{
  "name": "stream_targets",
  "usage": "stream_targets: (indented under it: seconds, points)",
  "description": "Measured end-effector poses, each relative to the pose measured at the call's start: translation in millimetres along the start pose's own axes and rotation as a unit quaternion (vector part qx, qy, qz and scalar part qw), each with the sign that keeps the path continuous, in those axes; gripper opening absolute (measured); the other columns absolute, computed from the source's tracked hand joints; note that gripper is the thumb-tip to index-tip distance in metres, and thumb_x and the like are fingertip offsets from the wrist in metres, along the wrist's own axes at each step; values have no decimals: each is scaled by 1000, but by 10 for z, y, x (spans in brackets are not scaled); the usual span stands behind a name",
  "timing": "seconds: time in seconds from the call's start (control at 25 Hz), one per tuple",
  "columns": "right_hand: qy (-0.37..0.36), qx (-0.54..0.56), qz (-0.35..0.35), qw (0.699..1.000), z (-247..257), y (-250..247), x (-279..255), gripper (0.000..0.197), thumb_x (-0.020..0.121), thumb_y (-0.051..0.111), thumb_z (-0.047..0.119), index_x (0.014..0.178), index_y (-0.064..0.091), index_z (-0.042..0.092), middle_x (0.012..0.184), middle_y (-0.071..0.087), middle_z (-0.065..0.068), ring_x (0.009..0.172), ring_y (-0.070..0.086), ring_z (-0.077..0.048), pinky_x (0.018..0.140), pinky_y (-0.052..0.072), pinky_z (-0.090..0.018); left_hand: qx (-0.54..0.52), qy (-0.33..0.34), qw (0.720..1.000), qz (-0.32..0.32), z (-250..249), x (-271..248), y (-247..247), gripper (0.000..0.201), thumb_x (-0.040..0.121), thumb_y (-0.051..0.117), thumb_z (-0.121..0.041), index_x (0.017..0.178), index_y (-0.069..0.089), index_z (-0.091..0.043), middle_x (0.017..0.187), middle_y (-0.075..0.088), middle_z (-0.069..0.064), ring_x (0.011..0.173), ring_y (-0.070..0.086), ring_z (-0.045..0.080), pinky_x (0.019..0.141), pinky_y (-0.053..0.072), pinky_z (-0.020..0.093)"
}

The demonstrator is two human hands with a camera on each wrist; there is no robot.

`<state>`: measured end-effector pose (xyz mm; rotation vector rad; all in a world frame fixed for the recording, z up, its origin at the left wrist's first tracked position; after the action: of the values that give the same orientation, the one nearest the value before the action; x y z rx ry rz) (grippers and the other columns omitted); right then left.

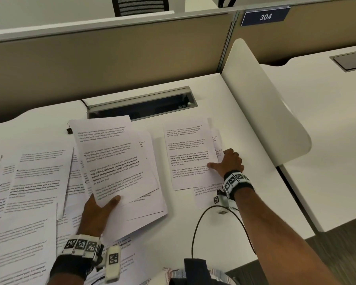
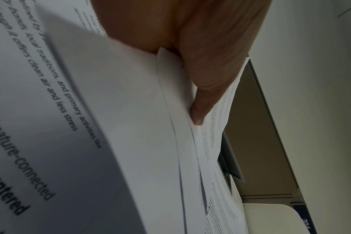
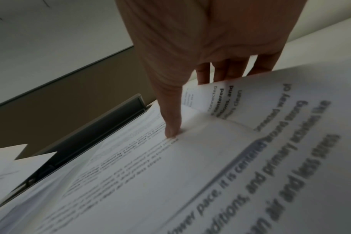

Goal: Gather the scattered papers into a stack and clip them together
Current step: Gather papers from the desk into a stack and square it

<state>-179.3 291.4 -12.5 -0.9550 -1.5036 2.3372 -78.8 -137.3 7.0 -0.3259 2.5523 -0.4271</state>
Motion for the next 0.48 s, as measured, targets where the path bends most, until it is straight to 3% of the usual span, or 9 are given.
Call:
stream_targets:
  seconds: [0.2, 0.36, 0.48]
  points:
    - [-50, 148, 50, 986, -103, -60, -23, 63, 77, 82, 17, 123, 39, 15, 122, 64, -12, 104, 65, -33, 89, 52, -38, 6, 9, 1000, 18, -47, -53, 72, 69, 83, 82, -25, 143, 50, -15, 138, 61, 11, 126, 56, 36, 106, 46, 55]
    - [-82, 232, 73, 966, -177, -188, -75, 52, 80, 77, 7, 120, 46, 15, 114, 68, -14, 89, 65, -24, 78, 51, -31, 8, 12, 1000, 28, -103, -98, 143, 65, 84, 80, -21, 142, 51, -15, 137, 61, 10, 127, 55, 36, 107, 45, 51]
    - [-131, 290, 71, 945, -146, -415, -165, 52, 80, 75, 1, 122, 46, 13, 113, 68, -13, 86, 65, -16, 65, 50, -15, 10, 14, 999, 40, -133, -87, 177, 65, 84, 81, -23, 141, 51, -18, 138, 60, 9, 127, 55, 35, 107, 45, 51]
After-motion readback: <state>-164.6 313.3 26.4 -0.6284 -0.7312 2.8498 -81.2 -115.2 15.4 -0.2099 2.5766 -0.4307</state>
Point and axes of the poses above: each hand's wrist, its own x-axis towards the middle knuckle, its own y-axis out of the palm, z = x × y, the point moved 1 cm from there along x, towards the middle knuckle
